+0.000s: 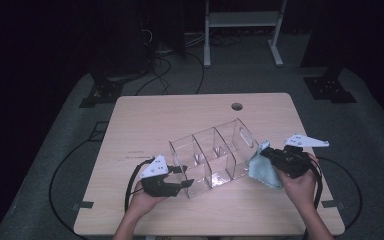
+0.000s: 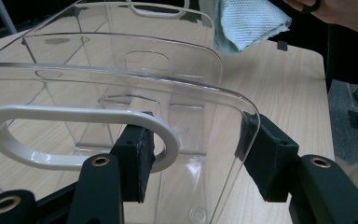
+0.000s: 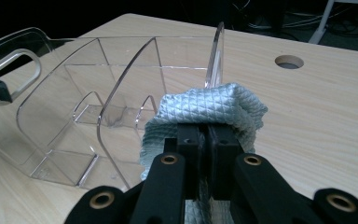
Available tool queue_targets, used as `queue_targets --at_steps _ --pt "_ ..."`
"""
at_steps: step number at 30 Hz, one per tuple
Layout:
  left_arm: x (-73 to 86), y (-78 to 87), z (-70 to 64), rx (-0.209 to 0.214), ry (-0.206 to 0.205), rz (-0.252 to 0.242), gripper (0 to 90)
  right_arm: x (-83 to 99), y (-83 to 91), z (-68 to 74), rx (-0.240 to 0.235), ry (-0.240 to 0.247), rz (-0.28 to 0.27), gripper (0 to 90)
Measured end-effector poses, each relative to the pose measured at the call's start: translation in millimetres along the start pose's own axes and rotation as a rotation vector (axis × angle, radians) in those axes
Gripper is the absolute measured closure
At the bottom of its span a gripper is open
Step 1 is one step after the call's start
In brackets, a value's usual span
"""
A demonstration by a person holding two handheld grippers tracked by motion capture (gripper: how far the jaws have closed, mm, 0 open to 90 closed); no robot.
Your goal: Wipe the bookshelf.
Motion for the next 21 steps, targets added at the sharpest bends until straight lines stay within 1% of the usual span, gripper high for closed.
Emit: queue_targets --at_steps 1,4,8,9,10,14,16,18,21 --pt "0.1 0.0 -0.5 0.001 -0.001 0.002 46.5 0.0 -1.8 -0.6 0.000 0.004 -0.006 85.3" --pt "0.1 -0.4 -1.6 0.005 -0.005 0.003 46.5 5.6 -3.8 -3.3 -0.018 -0.013 -0.009 85.3" --pt "-0.6 -2.2 -3.2 0.009 -0.008 0.002 46.4 19.5 -10.1 -8.4 -0.030 -0.039 0.009 85.2" --pt "-0.5 -2.3 -3.3 0.007 -0.010 0.004 46.5 23.1 -13.4 -9.9 -0.025 -0.042 0.020 85.2" --pt "-0.4 -2.1 -3.4 0.007 -0.010 0.005 46.4 28.9 -19.7 -11.4 -0.016 -0.041 0.045 85.2" --pt "0.1 -1.7 -3.9 0.000 -0.007 0.004 46.5 49.9 -42.7 -16.0 -0.026 -0.066 0.108 85.2" --pt "0.1 -1.8 -4.1 -0.006 -0.009 0.005 46.5 57.0 -50.2 -18.2 -0.033 -0.081 0.136 85.1" --pt "-0.1 -2.2 -4.5 -0.011 -0.009 0.007 46.5 55.7 -49.9 -17.6 -0.022 -0.073 0.139 85.2" --pt "-0.3 -2.5 -5.0 -0.018 -0.004 0.009 46.5 47.1 -40.6 -14.7 -0.012 -0.053 0.104 85.2"
Point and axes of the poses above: each handheld gripper's, and its own axes: y roughly backward along the jaws, x roughly out of its underside, z roughly to its left, the point moved 7 cm from there along -y, roughly forward along the jaws, and after that the axes turned 11 degrees about z, right-handed, at the moved point
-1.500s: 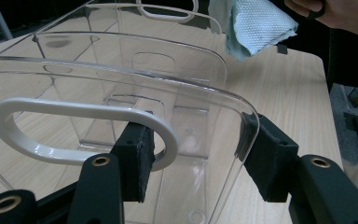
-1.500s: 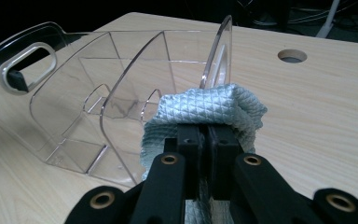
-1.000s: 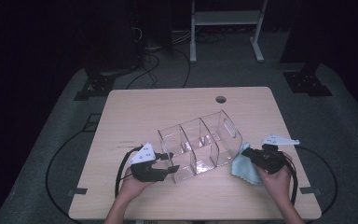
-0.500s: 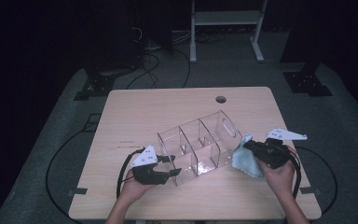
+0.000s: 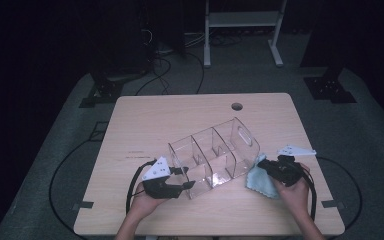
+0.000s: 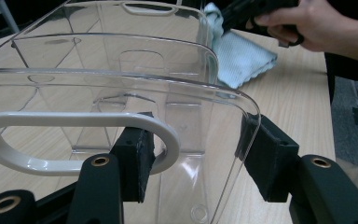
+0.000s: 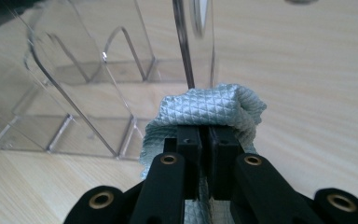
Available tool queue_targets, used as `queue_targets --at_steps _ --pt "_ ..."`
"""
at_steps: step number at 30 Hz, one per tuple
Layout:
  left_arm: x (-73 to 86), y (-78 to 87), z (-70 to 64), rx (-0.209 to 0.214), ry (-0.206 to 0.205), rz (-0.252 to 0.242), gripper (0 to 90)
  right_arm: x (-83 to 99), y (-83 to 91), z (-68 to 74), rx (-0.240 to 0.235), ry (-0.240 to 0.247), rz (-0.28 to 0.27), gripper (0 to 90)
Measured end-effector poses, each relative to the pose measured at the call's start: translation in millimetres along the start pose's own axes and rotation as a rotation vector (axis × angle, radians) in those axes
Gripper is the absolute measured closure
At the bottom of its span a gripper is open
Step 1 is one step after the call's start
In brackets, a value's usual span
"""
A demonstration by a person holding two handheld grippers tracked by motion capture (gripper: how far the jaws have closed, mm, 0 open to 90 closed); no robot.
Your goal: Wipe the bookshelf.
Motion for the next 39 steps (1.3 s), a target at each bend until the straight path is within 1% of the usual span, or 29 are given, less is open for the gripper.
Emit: queue_targets --at_steps 1,2,4,7,10,11,13,14,15,19,21,23,25,26,28,30,31,32,33,34,36,38,39 --pt "0.0 -0.1 -0.2 -0.004 0.001 0.001 46.5 -2.5 2.4 0.4 0.000 0.000 -0.008 85.2" --pt "-0.1 -0.3 -0.5 -0.007 0.001 0.001 46.5 -3.4 3.0 0.1 0.002 0.003 -0.004 85.1" --pt "0.0 -0.6 -1.1 -0.010 0.001 -0.001 46.4 -2.7 0.2 -0.9 0.005 0.001 0.001 85.1" --pt "0.5 -0.6 -1.3 -0.011 -0.001 -0.002 46.5 7.8 -13.4 -3.9 0.006 -0.007 0.040 85.0" --pt "0.5 -0.4 -1.1 -0.008 -0.005 0.000 46.5 19.6 -28.8 -8.5 0.008 -0.015 0.097 85.0" --pt "0.5 -0.3 -1.0 -0.007 -0.006 0.001 46.4 22.7 -32.4 -9.6 0.004 -0.026 0.112 85.0" --pt "0.0 -0.4 -0.4 -0.006 -0.008 0.007 46.4 24.8 -34.7 -10.9 -0.003 -0.040 0.118 84.9" --pt "-0.2 -0.5 -0.1 -0.007 -0.007 0.009 46.4 23.6 -33.1 -10.2 0.001 -0.033 0.115 85.0" --pt "-0.4 -0.6 0.1 -0.006 -0.006 0.007 46.4 20.7 -29.3 -9.2 0.009 -0.022 0.100 84.9" --pt "-0.5 -1.2 -0.2 -0.008 -0.004 0.004 46.4 2.5 -8.6 -5.0 0.020 0.002 0.024 84.9" --pt "-0.5 -1.3 -0.3 -0.008 -0.003 0.005 46.4 2.2 -9.2 -5.3 0.018 0.001 0.026 84.9" --pt "-0.4 -1.4 -0.5 -0.010 -0.004 0.005 46.4 7.3 -15.9 -7.1 0.011 -0.011 0.040 84.9" --pt "-0.1 -1.3 -0.7 -0.012 -0.005 0.005 46.3 18.4 -30.4 -9.9 0.006 -0.027 0.081 84.8" --pt "0.0 -1.3 -0.6 -0.012 -0.005 0.007 46.3 21.3 -34.4 -11.0 0.002 -0.033 0.094 84.8" --pt "0.0 -1.2 -0.8 -0.014 -0.005 0.008 46.3 25.0 -39.9 -13.1 -0.005 -0.041 0.113 84.7" --pt "0.0 -1.1 -0.8 -0.016 -0.006 0.012 46.3 24.3 -41.2 -13.1 -0.002 -0.047 0.117 84.7" --pt "0.0 -1.1 -0.8 -0.015 -0.006 0.012 46.2 22.6 -39.5 -12.2 0.006 -0.043 0.112 84.7" --pt "0.0 -1.2 -0.9 -0.015 -0.005 0.010 46.2 20.0 -35.8 -10.5 0.010 -0.042 0.094 84.7" --pt "0.0 -1.3 -1.0 -0.014 -0.003 0.008 46.2 13.7 -28.5 -8.1 0.018 -0.032 0.063 84.6" --pt "0.1 -1.4 -1.1 -0.014 -0.002 0.007 46.3 9.1 -23.3 -6.4 0.025 -0.022 0.044 84.6" --pt "0.2 -1.5 -1.5 -0.014 0.000 0.006 46.3 3.3 -17.0 -4.7 0.018 -0.023 0.010 84.5" --pt "0.3 -1.3 -1.7 -0.015 0.001 0.006 46.3 4.4 -18.3 -5.2 0.014 -0.025 0.013 84.5" --pt "0.4 -1.3 -1.9 -0.015 0.000 0.006 46.3 7.0 -21.7 -6.2 0.012 -0.031 0.024 84.4"
Point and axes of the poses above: each handheld gripper's, and its own axes: y roughly backward along the jaws, x roughly out of its underside, z roughly to its left, the point moved 7 cm from there along -y, roughly forward along the jaws, and after that the axes turned 11 degrees about z, right-handed, at the moved point
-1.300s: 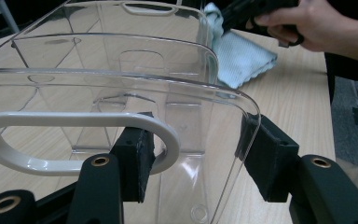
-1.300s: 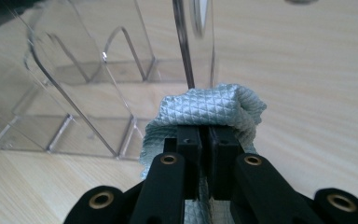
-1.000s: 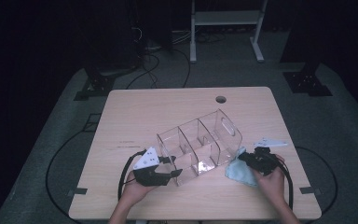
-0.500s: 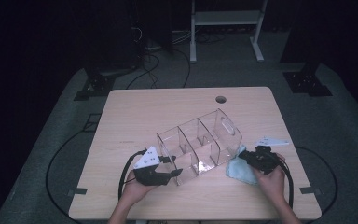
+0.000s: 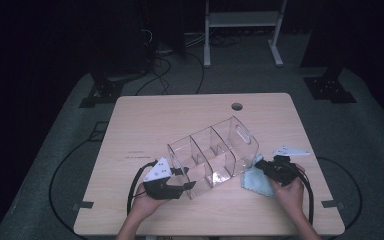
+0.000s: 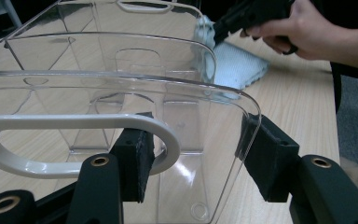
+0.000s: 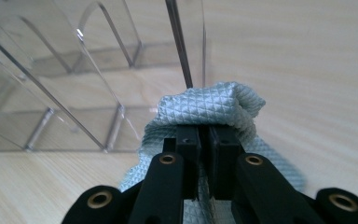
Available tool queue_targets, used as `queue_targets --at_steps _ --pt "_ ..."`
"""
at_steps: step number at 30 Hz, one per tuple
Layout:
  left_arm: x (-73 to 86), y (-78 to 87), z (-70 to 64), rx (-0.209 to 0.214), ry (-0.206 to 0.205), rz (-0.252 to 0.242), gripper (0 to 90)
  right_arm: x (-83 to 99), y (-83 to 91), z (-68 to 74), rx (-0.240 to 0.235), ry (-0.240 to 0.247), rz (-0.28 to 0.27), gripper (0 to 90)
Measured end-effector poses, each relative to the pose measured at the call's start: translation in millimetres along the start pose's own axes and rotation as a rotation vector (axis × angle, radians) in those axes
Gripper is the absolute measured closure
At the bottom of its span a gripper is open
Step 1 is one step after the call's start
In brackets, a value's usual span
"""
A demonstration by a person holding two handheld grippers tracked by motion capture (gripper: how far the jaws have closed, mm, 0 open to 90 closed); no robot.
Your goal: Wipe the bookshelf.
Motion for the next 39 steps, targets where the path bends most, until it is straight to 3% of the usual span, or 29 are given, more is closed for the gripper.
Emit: queue_targets --at_steps 5,11,13,18,25,28,30,32,39 --pt "-0.1 0.7 0.4 0.001 0.000 0.003 46.2 14.0 -18.8 -4.0 -0.009 -0.024 0.076 84.2" --pt "-0.5 0.8 1.1 0.003 0.002 0.004 46.1 -1.3 0.6 1.9 0.013 0.007 -0.002 84.3" --pt "-0.4 0.9 1.2 0.002 0.002 0.004 46.1 -1.7 0.3 2.3 0.011 0.010 -0.004 84.2" --pt "0.0 0.9 0.9 0.000 -0.002 0.006 46.1 16.7 -23.8 -5.3 0.002 -0.024 0.091 84.1" --pt "0.0 0.5 1.4 0.004 0.002 0.001 46.1 0.1 -4.8 -0.2 0.020 -0.005 0.000 84.1" --pt "0.1 0.5 1.3 0.003 0.001 0.003 46.1 5.8 -12.8 -2.9 0.008 -0.022 0.030 83.7" --pt "0.2 0.5 1.2 0.004 0.000 0.003 46.1 13.6 -23.6 -6.2 0.002 -0.033 0.081 83.4" --pt "0.2 0.6 1.2 0.004 0.001 0.003 46.1 14.4 -24.9 -7.1 -0.015 -0.044 0.088 83.5" --pt "0.2 0.3 1.2 0.004 0.000 -0.001 46.1 -4.6 1.1 1.7 0.007 0.001 -0.012 83.8"
Point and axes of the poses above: each handheld gripper's, and its own axes: y roughly backward along the jaws, x roughly out of its underside, z roughly to its left, the point moved 7 cm from there along -y, roughly forward along the jaws, and after that the axes turned 11 degrees about z, right-handed, at the moved point
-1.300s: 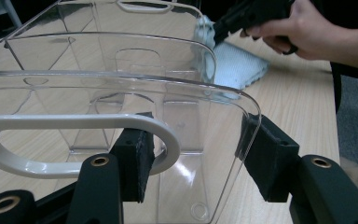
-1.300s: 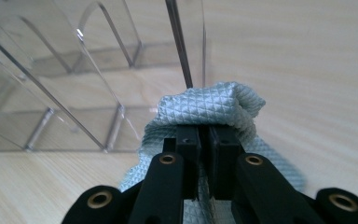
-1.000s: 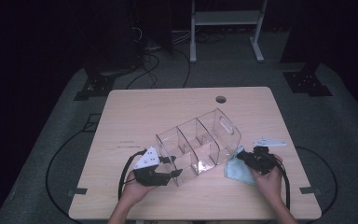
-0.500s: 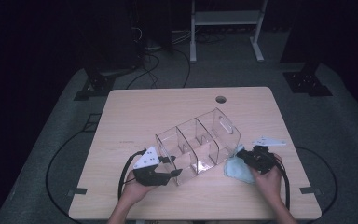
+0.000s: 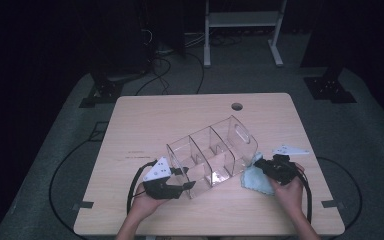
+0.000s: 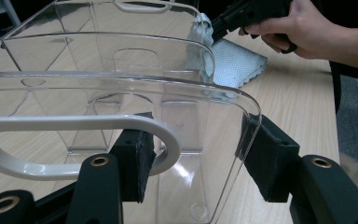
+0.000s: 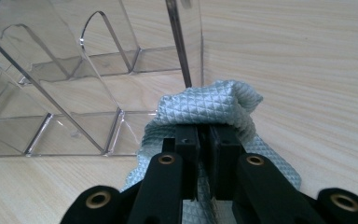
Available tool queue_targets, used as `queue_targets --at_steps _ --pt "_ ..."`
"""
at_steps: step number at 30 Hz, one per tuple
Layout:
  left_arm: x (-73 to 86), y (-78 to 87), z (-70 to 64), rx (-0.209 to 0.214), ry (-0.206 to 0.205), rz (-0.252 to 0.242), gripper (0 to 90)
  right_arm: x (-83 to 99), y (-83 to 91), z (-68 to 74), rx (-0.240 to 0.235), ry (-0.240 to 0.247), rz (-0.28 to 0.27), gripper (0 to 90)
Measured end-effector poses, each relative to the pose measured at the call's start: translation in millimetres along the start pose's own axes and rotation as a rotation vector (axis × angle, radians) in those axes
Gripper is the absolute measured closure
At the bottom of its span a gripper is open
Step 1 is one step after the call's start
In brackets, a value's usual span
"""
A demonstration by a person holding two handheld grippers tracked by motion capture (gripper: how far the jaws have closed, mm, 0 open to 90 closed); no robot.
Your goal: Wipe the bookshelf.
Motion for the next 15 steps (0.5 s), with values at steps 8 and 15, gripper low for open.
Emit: queue_targets --at_steps 8,15 --pt "-0.1 0.1 0.1 0.001 0.001 0.002 46.1 4.6 -7.2 -2.0 0.007 0.000 0.027 84.0" --pt "0.0 0.0 -0.1 0.000 0.002 0.001 46.2 -2.1 3.4 1.4 0.015 0.021 -0.001 84.0"
Point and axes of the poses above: each handheld gripper's, and its own axes: y roughly backward along the jaws, x roughly out of its underside, z roughly to its left, the point moved 7 cm from there along -y, roughly forward along the jaws, and after that the axes turned 11 degrees about z, right-handed, at the moved point
